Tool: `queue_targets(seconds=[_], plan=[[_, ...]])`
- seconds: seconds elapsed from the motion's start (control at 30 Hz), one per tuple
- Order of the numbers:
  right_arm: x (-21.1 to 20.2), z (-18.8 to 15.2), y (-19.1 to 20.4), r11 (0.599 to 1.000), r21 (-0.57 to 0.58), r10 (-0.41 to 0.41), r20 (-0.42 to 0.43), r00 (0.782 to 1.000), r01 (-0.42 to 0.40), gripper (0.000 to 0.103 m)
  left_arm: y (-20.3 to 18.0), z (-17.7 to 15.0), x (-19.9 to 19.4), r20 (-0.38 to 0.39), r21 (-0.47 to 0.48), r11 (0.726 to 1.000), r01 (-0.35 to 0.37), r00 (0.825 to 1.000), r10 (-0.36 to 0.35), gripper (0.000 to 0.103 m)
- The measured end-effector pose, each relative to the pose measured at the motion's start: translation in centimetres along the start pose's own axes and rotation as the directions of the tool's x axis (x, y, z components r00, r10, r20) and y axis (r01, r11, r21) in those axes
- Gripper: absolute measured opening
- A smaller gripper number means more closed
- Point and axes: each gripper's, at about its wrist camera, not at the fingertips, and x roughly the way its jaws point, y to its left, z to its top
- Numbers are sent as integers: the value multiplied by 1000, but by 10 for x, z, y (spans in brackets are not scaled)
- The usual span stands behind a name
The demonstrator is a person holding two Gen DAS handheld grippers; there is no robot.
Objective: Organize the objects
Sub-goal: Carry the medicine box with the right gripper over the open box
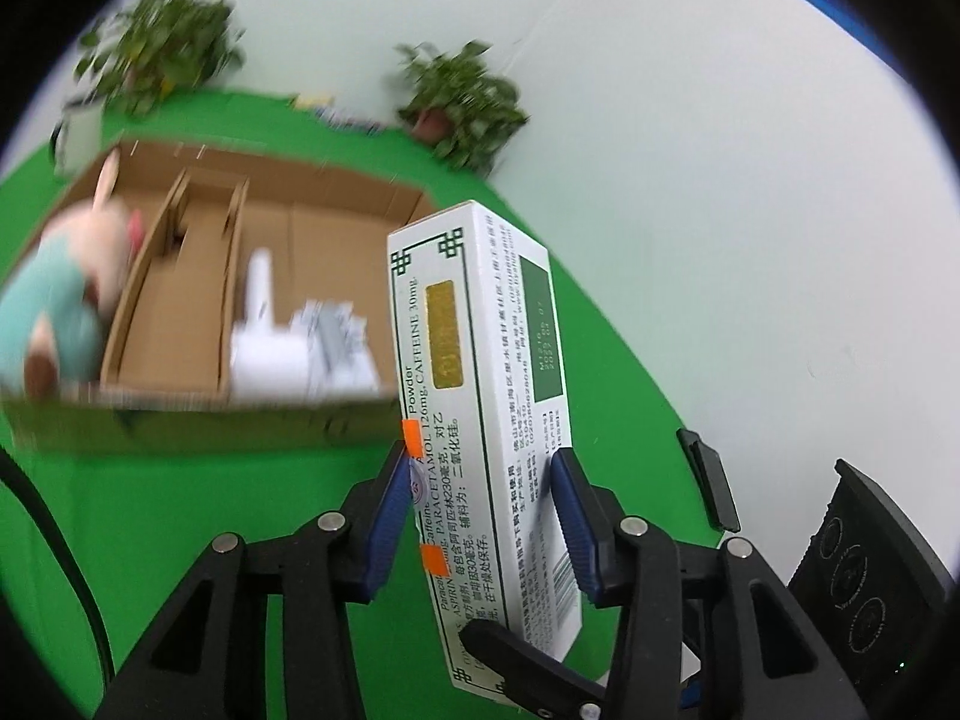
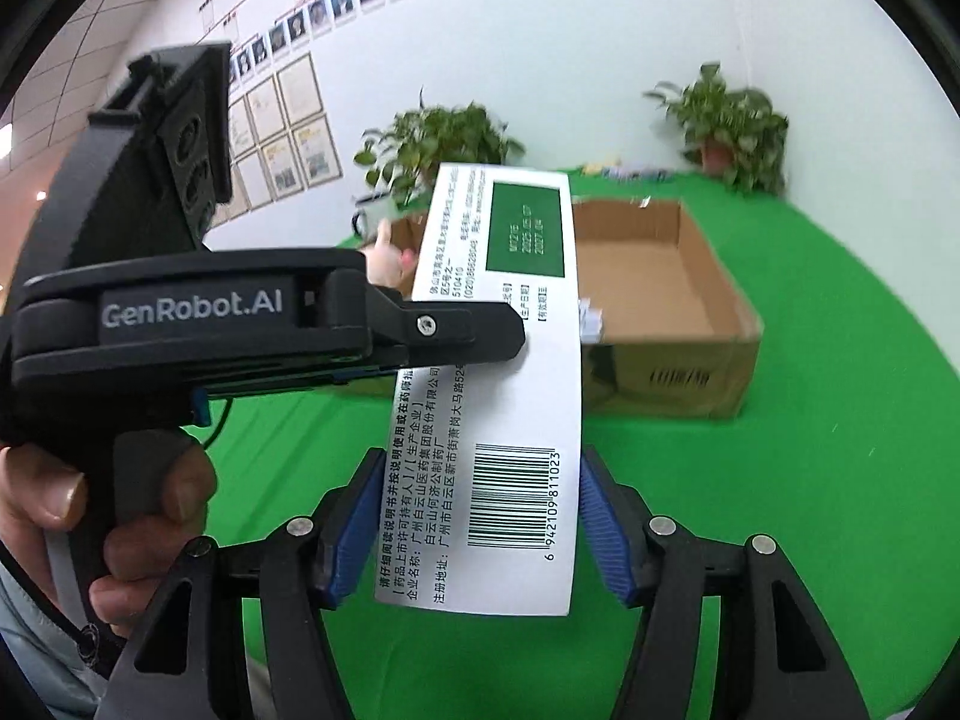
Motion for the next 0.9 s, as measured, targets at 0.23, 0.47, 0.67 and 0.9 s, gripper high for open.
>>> queue_targets(seconds=[0.23, 0.47, 0.67, 0.9], plan=[[-16, 40, -13, 998, 9, -62, 76, 995, 62, 58, -29, 35, 1, 52, 82, 996, 40, 998, -44, 44], [-18, 68, -29, 995, 12, -95, 93, 991, 95, 58, -38, 68, 11, 65, 116, 992, 48, 996, -56, 43], [-14, 107, -41, 993, -2, -118, 116, 986, 119, 58, -44, 116, 18, 85, 132, 989, 61, 994, -72, 43], [5, 181, -56, 993, -17, -112, 111, 988, 114, 58, -40, 185, 28, 90, 119, 991, 54, 994, -65, 43]])
